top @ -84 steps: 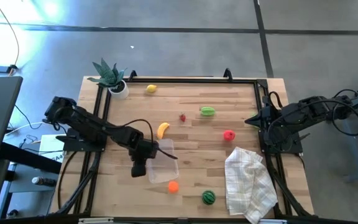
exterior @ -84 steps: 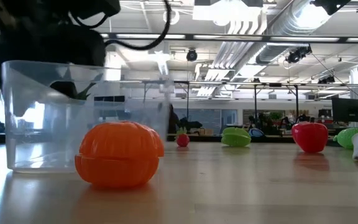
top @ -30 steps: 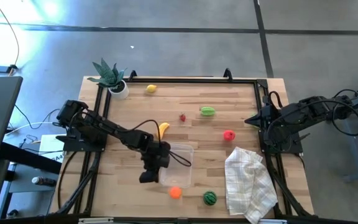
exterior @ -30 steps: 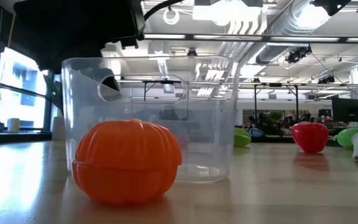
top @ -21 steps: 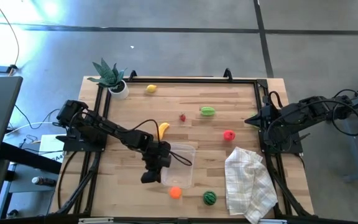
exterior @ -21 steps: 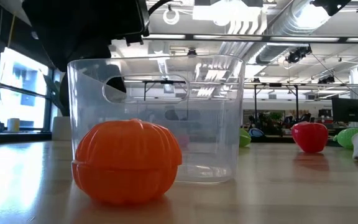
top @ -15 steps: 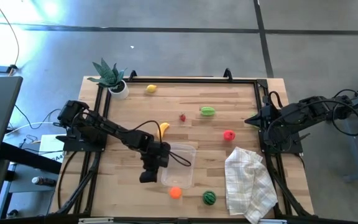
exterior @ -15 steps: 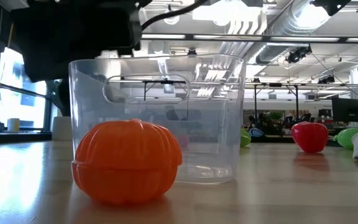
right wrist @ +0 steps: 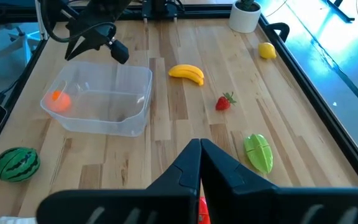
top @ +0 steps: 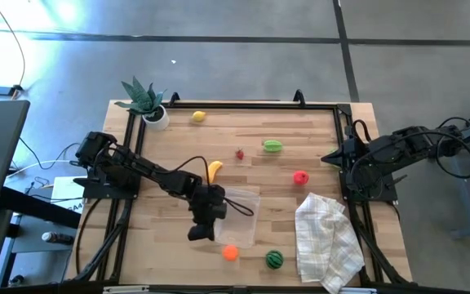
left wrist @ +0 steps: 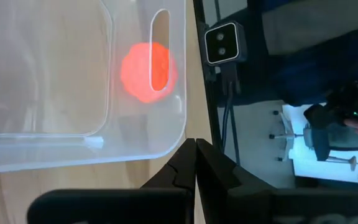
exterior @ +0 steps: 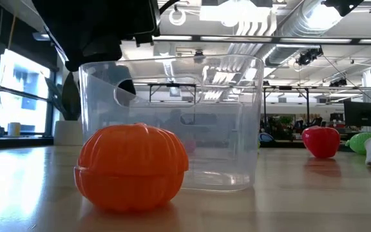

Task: Pick and placing Produce into tupperware
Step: Put the lemon into the transparent bin

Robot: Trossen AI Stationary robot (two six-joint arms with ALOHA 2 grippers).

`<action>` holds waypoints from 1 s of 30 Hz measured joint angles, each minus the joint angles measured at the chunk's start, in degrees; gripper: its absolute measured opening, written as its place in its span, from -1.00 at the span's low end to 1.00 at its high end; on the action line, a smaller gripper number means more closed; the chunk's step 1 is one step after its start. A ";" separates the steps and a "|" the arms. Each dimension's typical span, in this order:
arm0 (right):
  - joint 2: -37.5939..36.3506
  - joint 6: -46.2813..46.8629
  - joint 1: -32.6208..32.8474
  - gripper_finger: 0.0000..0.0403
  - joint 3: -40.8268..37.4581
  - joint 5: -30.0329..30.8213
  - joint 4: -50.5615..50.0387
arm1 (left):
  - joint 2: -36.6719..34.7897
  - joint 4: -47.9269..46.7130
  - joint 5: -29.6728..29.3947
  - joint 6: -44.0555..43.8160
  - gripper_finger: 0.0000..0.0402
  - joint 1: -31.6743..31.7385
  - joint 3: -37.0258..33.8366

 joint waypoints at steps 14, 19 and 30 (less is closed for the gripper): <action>0.00 0.23 0.02 -1.00 0.00 0.00 0.00 | -0.26 0.06 1.14 1.94 -1.00 0.02 0.00; 0.00 0.28 0.00 -1.00 0.00 0.00 0.00 | -1.88 0.16 1.53 2.07 -1.00 0.02 0.03; 0.00 0.44 0.02 -1.00 0.00 0.00 0.48 | -19.93 -6.97 -12.19 10.60 -1.00 8.23 0.04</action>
